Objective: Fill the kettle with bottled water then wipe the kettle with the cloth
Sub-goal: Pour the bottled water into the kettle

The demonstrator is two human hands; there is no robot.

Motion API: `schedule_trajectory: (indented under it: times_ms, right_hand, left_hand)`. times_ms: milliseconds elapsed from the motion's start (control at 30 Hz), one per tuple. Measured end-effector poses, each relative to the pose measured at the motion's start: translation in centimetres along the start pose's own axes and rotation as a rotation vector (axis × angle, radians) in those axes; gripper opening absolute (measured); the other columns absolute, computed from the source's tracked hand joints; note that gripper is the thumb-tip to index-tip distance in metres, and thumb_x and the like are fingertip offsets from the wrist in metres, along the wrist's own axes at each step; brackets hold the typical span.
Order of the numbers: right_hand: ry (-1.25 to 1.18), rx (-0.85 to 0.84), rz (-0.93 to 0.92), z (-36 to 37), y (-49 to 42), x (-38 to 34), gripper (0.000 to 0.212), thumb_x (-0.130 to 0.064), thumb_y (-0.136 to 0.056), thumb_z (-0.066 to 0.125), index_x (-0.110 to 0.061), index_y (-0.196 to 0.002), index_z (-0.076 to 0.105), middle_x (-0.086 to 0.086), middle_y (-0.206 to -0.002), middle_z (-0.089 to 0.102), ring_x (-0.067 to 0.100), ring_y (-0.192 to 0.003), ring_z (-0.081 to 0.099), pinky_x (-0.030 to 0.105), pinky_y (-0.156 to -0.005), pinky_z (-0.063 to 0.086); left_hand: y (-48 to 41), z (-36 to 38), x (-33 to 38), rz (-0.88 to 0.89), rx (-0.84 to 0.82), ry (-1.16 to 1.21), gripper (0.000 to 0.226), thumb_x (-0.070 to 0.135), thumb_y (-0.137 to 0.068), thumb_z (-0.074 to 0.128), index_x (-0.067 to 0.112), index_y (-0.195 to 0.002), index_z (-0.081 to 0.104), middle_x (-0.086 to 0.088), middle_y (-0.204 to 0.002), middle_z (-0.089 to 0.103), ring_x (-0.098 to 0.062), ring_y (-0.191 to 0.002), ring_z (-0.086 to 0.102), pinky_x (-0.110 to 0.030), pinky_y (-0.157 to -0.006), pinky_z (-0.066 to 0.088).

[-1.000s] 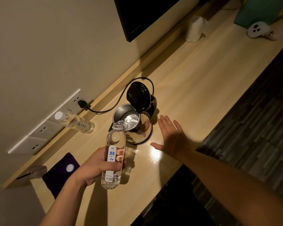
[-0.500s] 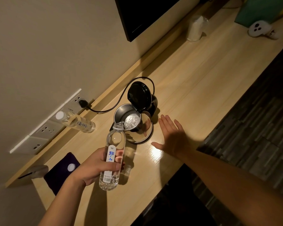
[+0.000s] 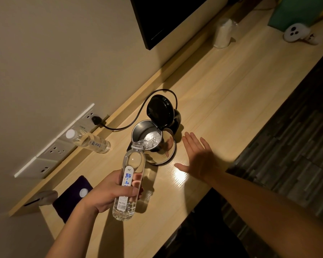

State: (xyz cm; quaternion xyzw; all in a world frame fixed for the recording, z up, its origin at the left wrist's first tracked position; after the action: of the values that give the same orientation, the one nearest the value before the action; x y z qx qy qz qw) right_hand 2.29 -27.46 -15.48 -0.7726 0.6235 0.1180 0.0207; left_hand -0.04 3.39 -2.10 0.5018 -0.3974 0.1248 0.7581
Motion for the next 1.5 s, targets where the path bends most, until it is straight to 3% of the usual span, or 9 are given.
schedule_trajectory:
  times_ms: [233, 367, 500, 667, 1033, 1500]
  right_hand:
    - [0.002, -0.026, 0.001, -0.47, 0.09, -0.14, 0.108, -0.085, -0.087, 0.044, -0.009, -0.163, 0.035, 0.010, -0.171, 0.033, 0.025, -0.160, 0.032, 0.052, -0.126, 0.035]
    - [0.000, -0.028, 0.004, -0.68, 0.15, -0.19, 0.108, -0.085, -0.087, 0.045, -0.009, -0.163, 0.034, 0.010, -0.172, 0.032, 0.025, -0.160, 0.031, 0.052, -0.127, 0.034]
    - [0.005, -0.029, 0.004, -0.80, 0.20, -0.30, 0.108, -0.085, -0.087, 0.044, -0.009, -0.164, 0.033, 0.010, -0.172, 0.031, 0.025, -0.160, 0.031, 0.051, -0.127, 0.033]
    - [0.010, -0.029, 0.002, -0.83, 0.23, -0.21, 0.108, -0.085, -0.088, 0.045, -0.008, -0.164, 0.032, 0.011, -0.172, 0.029, 0.026, -0.161, 0.030, 0.052, -0.127, 0.032]
    - [0.002, -0.011, -0.007, -0.61, 0.33, -0.11, 0.107, -0.084, -0.089, 0.044, -0.008, -0.163, 0.035, 0.011, -0.171, 0.031, 0.026, -0.160, 0.031, 0.051, -0.127, 0.033]
    - [-0.010, 0.031, -0.026, -0.30, 0.49, 0.04, 0.105, -0.082, -0.090, 0.046, -0.006, -0.162, 0.037, 0.012, -0.170, 0.033, 0.026, -0.160, 0.031, 0.052, -0.127, 0.034]
  left_hand:
    - [0.03, -0.11, 0.07, 0.013, -0.035, -0.004, 0.060, 0.020, -0.075, 0.087, -0.022, -0.106, 0.056, -0.032, -0.094, 0.068, -0.037, -0.082, 0.068, -0.042, -0.078, 0.058]
    - [0.21, 0.02, 0.25, 0.032, -0.075, 0.014, 0.046, 0.017, -0.078, 0.085, -0.014, -0.104, 0.062, -0.026, -0.091, 0.072, -0.032, -0.079, 0.072, -0.039, -0.073, 0.060]
    - [0.33, 0.12, 0.38, 0.034, -0.067, 0.026, 0.047, 0.022, -0.076, 0.088, -0.008, -0.104, 0.065, -0.027, -0.091, 0.071, -0.033, -0.079, 0.071, -0.038, -0.073, 0.060]
    - [0.44, 0.25, 0.50, 0.053, -0.095, 0.020, 0.027, 0.014, -0.080, 0.080, -0.002, -0.098, 0.068, -0.023, -0.087, 0.071, -0.033, -0.078, 0.070, -0.038, -0.074, 0.058]
    - [0.58, 0.41, 0.90, 0.060, -0.102, 0.047, 0.035, 0.013, -0.078, 0.079, -0.010, -0.102, 0.066, -0.030, -0.093, 0.067, -0.034, -0.076, 0.070, -0.038, -0.073, 0.060]
    - [0.64, 0.62, 0.92, 0.032, -0.133, 0.105, 0.029, 0.009, -0.082, 0.074, -0.008, -0.104, 0.066, -0.030, -0.093, 0.069, -0.035, -0.081, 0.071, -0.041, -0.077, 0.061]
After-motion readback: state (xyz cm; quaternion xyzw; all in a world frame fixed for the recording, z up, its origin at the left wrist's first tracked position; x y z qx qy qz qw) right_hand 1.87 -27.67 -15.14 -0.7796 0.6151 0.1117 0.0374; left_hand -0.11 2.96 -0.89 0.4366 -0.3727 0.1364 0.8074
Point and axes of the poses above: each hand's wrist, its own y-axis away from the middle knuckle, its own z-axis out of the palm, x = y × z, the point moved 1 cm from there along -y, towards the middle knuckle
